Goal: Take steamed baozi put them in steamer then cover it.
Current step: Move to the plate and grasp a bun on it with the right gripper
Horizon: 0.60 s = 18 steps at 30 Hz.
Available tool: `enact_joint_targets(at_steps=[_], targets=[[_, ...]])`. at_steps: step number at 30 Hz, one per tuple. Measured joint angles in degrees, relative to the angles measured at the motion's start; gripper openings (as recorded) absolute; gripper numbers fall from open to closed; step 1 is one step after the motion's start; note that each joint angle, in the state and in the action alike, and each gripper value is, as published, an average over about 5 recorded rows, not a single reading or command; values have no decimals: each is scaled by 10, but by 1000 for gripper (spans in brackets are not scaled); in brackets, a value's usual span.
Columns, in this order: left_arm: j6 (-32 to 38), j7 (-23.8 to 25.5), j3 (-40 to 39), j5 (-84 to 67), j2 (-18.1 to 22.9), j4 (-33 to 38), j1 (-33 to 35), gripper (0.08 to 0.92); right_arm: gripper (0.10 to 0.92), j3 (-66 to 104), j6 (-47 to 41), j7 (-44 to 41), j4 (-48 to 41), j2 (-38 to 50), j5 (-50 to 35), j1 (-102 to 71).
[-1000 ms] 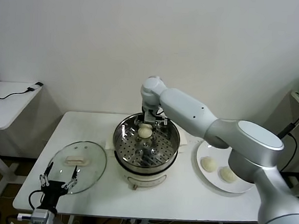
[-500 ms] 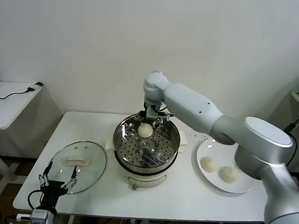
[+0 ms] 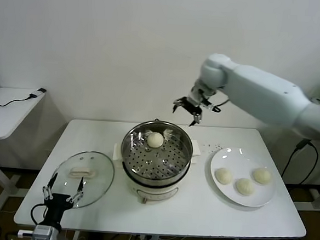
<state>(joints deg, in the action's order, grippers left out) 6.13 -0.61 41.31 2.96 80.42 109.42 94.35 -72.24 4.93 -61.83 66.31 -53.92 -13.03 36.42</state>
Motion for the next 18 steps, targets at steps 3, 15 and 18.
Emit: enact_joint_targets(at_steps=[3, 15, 18], targets=[[0, 0, -1, 0, 0, 1, 2, 823, 823, -8, -63, 16, 16, 43, -52, -5], [0, 0, -2, 5, 1, 5, 6, 823, 823, 7, -191, 27, 28, 124, -95, -95], [1, -1, -2, 5, 2, 3, 8, 823, 823, 17, -192, 18, 20, 127, -73, -121]])
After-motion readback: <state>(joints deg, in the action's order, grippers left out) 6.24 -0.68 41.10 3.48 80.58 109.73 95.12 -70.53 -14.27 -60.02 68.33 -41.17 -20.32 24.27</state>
